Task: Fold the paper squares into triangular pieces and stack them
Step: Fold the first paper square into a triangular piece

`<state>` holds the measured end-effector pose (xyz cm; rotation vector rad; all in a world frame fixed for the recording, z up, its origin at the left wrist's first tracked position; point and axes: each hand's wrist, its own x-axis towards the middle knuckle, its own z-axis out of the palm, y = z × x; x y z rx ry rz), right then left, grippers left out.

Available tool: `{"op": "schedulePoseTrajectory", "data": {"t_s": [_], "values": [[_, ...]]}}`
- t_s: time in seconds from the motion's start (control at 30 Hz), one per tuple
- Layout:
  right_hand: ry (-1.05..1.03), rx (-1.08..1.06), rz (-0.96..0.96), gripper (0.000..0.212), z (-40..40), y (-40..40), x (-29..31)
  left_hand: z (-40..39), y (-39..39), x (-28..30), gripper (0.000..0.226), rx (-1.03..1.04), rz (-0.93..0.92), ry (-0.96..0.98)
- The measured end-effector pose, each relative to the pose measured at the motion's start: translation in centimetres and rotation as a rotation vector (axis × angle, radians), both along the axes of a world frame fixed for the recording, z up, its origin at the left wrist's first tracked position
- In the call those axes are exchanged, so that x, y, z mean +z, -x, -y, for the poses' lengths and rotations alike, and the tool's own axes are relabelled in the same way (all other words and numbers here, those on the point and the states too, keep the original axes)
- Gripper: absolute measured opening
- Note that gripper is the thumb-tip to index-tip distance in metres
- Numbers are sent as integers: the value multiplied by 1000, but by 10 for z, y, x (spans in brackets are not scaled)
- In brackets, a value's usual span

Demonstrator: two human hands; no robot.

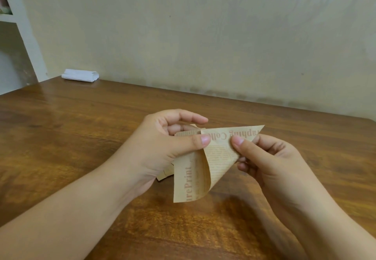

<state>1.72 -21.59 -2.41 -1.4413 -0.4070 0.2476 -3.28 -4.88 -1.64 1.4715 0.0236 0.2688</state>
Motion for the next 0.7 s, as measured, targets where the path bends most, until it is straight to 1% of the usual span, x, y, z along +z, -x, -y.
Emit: {"op": "schedulePoseTrajectory", "data": {"t_s": [0.1,0.2,0.47,0.7], "values": [[0,2,6,15,0,1,0,-1,0,0,20,14,33,-22],[2,13,10,14,1,1,0,0,0,-1,15,21,71,-51],[-8,-6,4,14,0,0,0,0,-1,-3,15,53,117,-116],[-4,-12,12,16,2,-1,-1,1,-3,-4,15,70,133,-112]]}}
